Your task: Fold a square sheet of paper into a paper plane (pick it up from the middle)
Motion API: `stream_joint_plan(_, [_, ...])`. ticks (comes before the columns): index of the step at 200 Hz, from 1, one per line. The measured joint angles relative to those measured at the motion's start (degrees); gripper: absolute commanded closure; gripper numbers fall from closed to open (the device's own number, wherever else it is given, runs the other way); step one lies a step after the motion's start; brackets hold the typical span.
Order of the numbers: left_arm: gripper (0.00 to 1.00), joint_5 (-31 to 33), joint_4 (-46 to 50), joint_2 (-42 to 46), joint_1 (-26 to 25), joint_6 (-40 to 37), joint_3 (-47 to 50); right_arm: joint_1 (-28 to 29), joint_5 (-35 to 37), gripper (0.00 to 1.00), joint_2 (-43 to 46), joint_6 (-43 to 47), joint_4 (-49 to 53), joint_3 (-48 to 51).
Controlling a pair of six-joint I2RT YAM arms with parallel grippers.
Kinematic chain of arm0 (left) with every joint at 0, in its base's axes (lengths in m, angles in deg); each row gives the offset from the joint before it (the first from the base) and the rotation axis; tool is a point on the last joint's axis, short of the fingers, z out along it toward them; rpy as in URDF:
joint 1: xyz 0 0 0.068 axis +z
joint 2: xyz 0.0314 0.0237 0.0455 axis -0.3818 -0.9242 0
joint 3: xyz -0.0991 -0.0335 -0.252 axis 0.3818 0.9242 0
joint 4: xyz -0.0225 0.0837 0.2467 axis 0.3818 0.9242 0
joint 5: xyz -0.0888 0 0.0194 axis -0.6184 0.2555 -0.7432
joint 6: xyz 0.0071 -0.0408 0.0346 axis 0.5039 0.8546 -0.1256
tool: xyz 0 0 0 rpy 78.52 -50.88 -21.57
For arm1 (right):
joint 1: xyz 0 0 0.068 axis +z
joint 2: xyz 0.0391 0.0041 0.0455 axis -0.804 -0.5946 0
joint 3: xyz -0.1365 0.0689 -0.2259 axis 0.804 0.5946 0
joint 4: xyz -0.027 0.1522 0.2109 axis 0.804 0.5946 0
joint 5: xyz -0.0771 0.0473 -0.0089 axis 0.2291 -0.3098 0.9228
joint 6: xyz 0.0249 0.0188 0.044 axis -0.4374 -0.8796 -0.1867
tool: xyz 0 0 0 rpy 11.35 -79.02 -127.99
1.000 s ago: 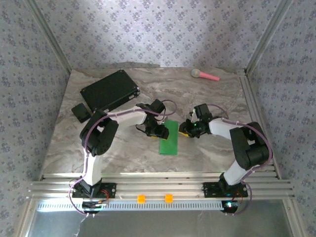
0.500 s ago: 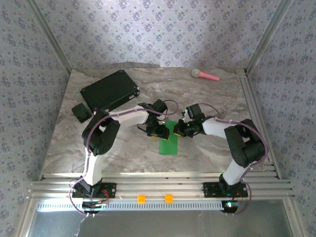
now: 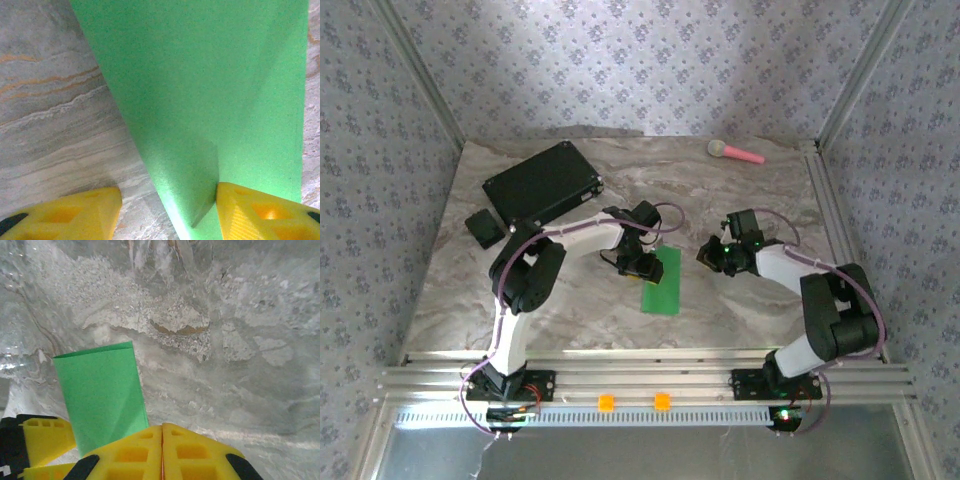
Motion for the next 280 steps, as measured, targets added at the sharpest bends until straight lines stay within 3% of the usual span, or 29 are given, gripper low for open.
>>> stream_joint_plan(280, [0.43,2.4,6.7,-4.0,-0.9,1.3,-6.5,0.5,2.4,0.84,2.1,-0.2,0.2,1.8])
